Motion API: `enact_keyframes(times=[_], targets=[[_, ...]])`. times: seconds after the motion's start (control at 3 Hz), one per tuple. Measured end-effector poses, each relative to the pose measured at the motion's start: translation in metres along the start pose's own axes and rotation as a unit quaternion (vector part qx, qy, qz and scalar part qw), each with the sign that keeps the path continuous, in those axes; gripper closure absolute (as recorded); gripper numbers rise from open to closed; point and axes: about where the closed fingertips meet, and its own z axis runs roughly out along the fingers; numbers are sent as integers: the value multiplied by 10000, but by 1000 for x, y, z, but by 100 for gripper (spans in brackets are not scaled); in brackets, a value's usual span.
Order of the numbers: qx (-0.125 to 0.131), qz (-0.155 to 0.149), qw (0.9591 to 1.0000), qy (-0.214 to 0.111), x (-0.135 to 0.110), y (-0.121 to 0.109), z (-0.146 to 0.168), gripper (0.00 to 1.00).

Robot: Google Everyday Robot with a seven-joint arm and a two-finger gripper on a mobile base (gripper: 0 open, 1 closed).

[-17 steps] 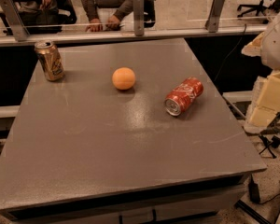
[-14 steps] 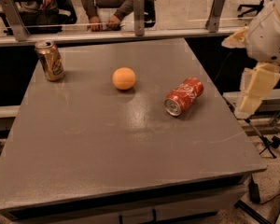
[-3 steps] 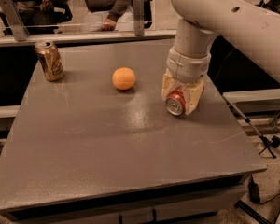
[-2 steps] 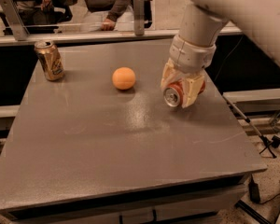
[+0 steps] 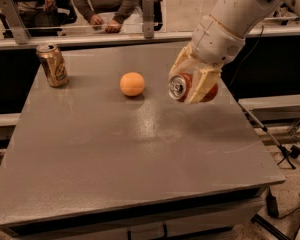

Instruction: Place coke can upright

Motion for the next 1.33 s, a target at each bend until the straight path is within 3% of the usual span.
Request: enact_keyframes(times=[0.33,0.67,1.0,1.33], targets=[[329,687,9928,-920,-13,-2,-8,100],[544,1152,9735,-1899,-19,-1,-12,100],[756,1578,9348,-3091,-21,7,-17,100],[877,1780,9072,-3709,-19,14,-20,100]])
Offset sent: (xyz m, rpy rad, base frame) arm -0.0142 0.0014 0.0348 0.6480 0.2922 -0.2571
